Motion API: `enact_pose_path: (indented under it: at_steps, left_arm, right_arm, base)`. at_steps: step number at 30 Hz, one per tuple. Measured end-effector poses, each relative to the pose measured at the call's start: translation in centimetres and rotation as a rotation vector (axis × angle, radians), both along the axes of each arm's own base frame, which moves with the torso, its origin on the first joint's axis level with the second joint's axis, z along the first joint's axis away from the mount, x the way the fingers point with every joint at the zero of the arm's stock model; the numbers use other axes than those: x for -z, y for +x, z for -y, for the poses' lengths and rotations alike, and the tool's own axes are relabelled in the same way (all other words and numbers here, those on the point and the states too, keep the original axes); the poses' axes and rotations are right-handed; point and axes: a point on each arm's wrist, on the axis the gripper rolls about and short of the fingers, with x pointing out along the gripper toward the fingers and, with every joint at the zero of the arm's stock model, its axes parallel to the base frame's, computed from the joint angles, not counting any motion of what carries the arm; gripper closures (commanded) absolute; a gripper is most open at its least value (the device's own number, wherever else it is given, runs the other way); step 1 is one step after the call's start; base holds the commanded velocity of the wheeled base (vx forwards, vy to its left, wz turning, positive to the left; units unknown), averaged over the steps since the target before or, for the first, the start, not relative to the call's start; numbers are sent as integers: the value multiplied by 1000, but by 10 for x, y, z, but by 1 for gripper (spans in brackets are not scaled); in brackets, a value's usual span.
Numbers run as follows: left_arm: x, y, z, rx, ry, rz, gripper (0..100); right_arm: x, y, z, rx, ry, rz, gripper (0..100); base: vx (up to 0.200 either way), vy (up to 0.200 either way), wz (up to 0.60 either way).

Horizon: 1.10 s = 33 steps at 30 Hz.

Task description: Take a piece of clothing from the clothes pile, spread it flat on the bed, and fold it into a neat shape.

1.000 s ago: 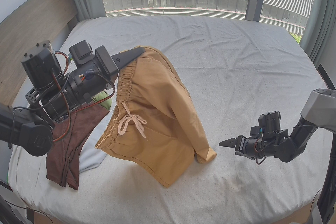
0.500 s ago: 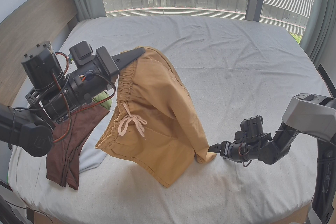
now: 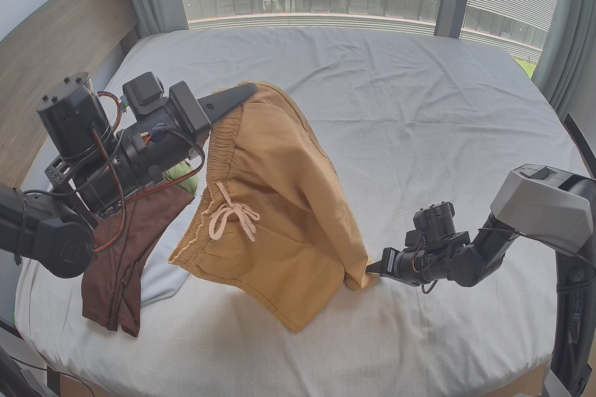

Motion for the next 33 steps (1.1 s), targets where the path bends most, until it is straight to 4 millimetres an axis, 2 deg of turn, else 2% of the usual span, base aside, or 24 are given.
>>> enact_pose_path:
  at_steps: [9, 14, 19, 25, 33]
  left_arm:
    - [0, 0, 0, -2, -1, -2, 100]
    - [-2, 0, 1, -1, -4, 2, 100]
    - [1, 3, 1, -5, 1, -10, 100]
    - [16, 10, 0, -18, 24, -57, 100]
    - [51, 26, -8, -71, 124, -102, 100]
  right_arm:
    - [0, -7, 3, 4, 1, -13, 100]
    - [-15, -17, 14, 17, 9, 25, 100]
    - [-35, -36, 30, 30, 9, 81, 100]
    - [-57, -57, 53, 34, -24, 141, 100]
    - [-61, -81, 65, 19, -58, 140, 100]
  base:
    - [0, 0, 0]
    - [0, 0, 0]
    - [0, 0, 0]
    - [0, 0, 0]
    - [0, 0, 0]
